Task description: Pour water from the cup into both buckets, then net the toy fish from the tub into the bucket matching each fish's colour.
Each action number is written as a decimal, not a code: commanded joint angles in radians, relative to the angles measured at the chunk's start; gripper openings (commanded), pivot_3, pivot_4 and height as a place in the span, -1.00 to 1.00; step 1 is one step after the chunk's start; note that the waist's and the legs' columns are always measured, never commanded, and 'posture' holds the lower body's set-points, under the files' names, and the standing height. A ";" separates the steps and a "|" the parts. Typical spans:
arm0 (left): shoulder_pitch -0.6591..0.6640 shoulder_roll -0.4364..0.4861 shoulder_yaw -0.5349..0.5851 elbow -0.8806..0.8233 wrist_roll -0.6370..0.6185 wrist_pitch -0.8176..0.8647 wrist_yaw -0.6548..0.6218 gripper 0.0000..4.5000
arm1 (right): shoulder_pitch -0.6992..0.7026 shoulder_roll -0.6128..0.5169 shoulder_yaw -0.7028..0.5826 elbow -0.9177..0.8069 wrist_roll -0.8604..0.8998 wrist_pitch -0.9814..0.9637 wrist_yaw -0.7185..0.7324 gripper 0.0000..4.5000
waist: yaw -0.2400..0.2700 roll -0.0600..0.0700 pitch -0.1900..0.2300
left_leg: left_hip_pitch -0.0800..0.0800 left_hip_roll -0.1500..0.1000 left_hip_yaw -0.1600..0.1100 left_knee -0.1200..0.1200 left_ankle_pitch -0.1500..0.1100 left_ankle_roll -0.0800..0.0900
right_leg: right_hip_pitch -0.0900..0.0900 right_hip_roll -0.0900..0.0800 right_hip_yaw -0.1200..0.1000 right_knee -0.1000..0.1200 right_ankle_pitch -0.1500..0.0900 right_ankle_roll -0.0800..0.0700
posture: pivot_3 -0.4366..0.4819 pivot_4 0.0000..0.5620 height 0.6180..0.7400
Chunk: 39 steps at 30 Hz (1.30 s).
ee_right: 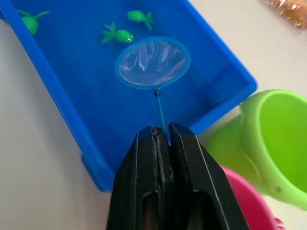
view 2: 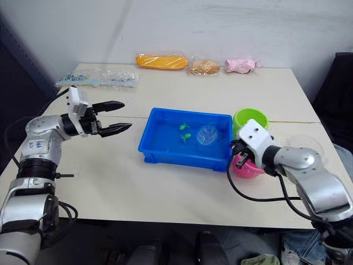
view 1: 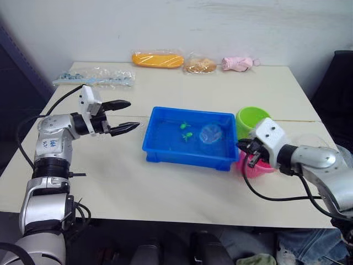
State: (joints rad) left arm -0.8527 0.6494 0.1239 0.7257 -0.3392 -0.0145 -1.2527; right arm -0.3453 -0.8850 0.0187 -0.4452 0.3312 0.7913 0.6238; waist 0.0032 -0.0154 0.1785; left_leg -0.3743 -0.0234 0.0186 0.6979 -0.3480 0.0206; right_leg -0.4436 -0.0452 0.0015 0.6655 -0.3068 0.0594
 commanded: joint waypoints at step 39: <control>0.167 0.018 0.048 -0.312 -0.056 0.161 0.081 0.99 | -0.238 0.247 0.138 0.269 -0.095 -0.036 0.086 -1.00 | -0.007 0.000 0.000 | -0.002 0.000 -0.001 -0.001 0.000 0.001 | -0.001 0.000 -0.001 -0.002 0.001 0.001 | -0.05 -0.47 1.00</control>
State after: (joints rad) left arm -0.6749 0.6563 0.1574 0.4431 -0.3822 0.1510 -1.1704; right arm -0.5860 -0.6321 0.2053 -0.1282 0.2135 0.7485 0.6969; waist -0.0041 -0.0158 0.1782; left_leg -0.3762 -0.0234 0.0181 0.6969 -0.3484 0.0213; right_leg -0.4449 -0.0454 0.0004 0.6630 -0.3061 0.0605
